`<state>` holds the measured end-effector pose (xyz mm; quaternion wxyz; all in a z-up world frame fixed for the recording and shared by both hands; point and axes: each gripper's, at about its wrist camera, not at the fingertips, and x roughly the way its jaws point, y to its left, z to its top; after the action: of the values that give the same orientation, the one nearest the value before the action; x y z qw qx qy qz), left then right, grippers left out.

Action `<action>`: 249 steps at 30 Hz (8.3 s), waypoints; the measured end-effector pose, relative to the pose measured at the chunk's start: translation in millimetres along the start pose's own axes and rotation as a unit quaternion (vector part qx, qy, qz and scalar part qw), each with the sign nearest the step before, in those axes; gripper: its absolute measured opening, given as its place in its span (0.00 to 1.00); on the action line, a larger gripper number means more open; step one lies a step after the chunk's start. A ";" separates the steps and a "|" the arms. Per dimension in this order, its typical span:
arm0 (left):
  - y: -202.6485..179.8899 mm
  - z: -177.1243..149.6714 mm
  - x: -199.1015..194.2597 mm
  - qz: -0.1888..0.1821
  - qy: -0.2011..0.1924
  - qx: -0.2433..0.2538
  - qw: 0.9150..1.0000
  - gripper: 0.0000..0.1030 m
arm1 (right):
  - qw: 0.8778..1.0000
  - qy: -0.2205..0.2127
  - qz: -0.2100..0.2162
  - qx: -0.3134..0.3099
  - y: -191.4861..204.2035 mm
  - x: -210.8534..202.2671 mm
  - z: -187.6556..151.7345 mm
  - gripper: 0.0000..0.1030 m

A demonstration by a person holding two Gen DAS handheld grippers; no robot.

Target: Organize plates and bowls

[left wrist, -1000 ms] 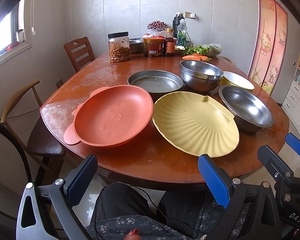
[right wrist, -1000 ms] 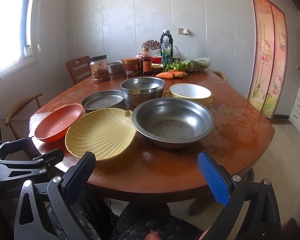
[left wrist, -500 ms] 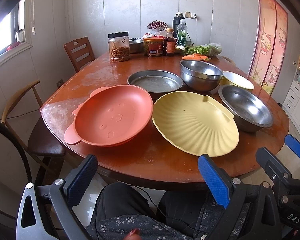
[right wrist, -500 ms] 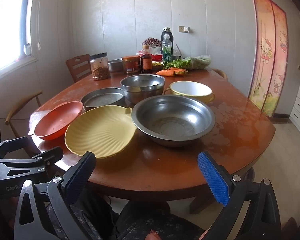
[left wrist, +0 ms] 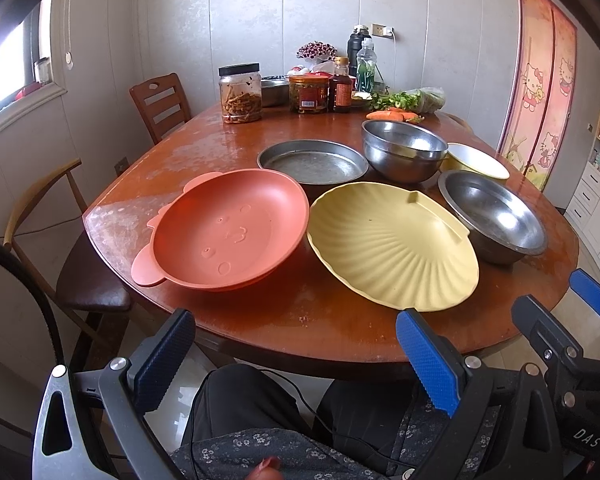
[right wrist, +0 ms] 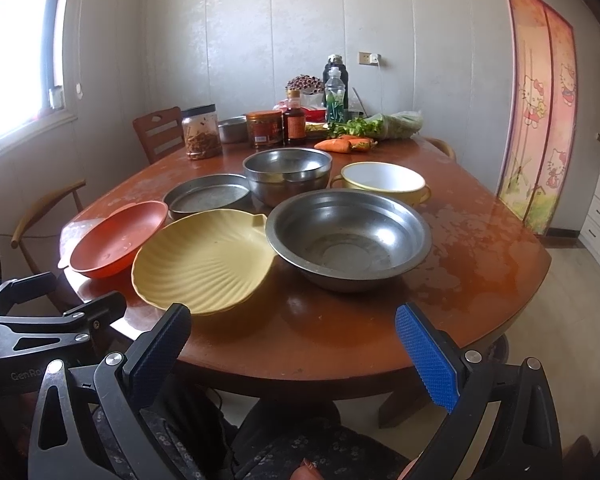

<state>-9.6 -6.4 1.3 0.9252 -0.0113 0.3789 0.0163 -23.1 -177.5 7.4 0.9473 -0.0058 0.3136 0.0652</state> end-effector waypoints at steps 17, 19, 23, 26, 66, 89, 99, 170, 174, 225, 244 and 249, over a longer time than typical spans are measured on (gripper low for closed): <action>10.2 -0.2 -1.4 -0.016 -0.004 -0.011 1.000 0.98 | 1.000 -0.009 0.010 0.005 1.9 0.4 0.9 0.99; 15.5 0.4 0.4 -0.020 -0.001 -0.018 1.000 0.98 | 1.000 -0.010 0.015 0.006 3.3 1.4 1.4 0.99; 26.1 2.3 3.1 -0.025 0.004 -0.029 0.999 0.98 | 1.000 -0.008 0.030 0.004 7.8 4.7 3.3 0.99; 41.9 6.0 4.5 -0.018 0.003 -0.044 0.999 0.98 | 0.999 -0.008 0.041 0.000 13.0 7.4 8.1 0.99; 143.0 50.1 80.8 -0.112 0.098 -0.120 0.982 0.50 | 0.959 0.137 0.233 -0.085 142.6 154.6 98.0 0.92; 139.2 55.2 87.8 -0.113 0.104 -0.108 0.982 0.35 | 0.959 0.155 0.212 -0.106 151.1 166.9 100.4 0.60; 134.9 55.8 89.0 -0.112 0.101 -0.108 0.983 0.35 | 0.960 0.159 0.209 -0.099 150.4 172.9 96.5 0.60; 198.4 106.2 121.4 -0.024 0.072 -0.114 0.991 0.49 | 0.962 0.131 0.236 -0.046 197.4 206.3 147.8 0.71; 199.1 108.9 111.1 -0.012 0.058 -0.117 0.991 0.53 | 0.963 0.121 0.236 -0.043 192.8 196.0 150.9 0.72; 26.7 98.7 51.4 -0.026 0.034 -0.020 0.999 0.60 | 0.986 0.034 0.164 0.018 33.4 74.5 127.5 0.76; 14.9 81.7 64.1 -0.046 0.052 0.013 0.998 0.61 | 0.985 0.072 0.148 0.049 9.0 26.9 47.0 0.76; 15.7 78.1 76.4 -0.053 0.055 0.018 0.997 0.61 | 0.982 0.094 0.149 0.071 4.0 30.0 29.7 0.77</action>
<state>98.9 13.5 3.2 0.9027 -0.0159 0.4282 -0.0406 17.9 -168.4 13.5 0.8914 0.1018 0.4023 0.1821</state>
